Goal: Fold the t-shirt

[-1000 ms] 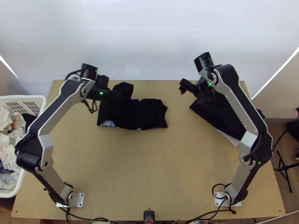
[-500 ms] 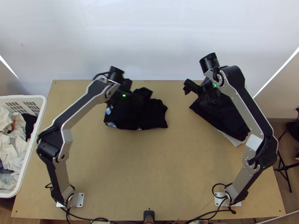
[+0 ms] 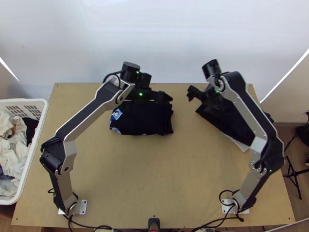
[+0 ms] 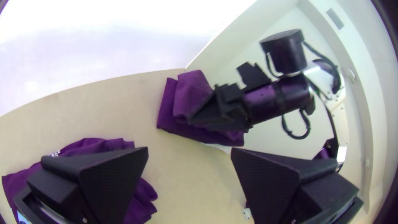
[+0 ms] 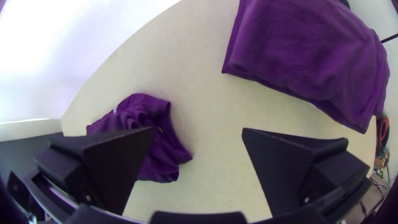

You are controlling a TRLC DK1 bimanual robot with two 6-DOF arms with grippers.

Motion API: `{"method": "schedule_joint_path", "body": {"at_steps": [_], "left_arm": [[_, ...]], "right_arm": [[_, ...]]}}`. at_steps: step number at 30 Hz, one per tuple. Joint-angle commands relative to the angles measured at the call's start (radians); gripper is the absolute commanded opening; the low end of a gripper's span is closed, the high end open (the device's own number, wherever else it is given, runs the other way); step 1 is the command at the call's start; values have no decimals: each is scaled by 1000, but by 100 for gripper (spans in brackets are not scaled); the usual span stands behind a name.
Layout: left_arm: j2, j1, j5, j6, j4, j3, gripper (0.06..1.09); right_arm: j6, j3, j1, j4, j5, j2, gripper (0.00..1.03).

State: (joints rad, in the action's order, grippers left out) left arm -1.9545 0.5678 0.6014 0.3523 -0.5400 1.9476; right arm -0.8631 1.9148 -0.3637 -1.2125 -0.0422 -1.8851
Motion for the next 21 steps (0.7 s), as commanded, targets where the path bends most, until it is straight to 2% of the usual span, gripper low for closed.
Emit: {"method": "schedule_joint_path", "body": {"at_steps": [1, 12, 14, 21], "left_arm": [[43, -68, 52, 42, 43, 42, 105], [198, -306, 31, -15, -18, -125, 105], [221, -322, 24, -26, -18, -148, 105], [255, -358, 9, -27, -20, -159, 105]], "right_arm": [[-2, -11, -43, 31, -1, -91, 99], [-2, 82, -235, 62, 2, -230, 99], [-1, 102, -270, 62, 30, -241, 99], [29, 188, -282, 62, 68, -335, 99]]}}
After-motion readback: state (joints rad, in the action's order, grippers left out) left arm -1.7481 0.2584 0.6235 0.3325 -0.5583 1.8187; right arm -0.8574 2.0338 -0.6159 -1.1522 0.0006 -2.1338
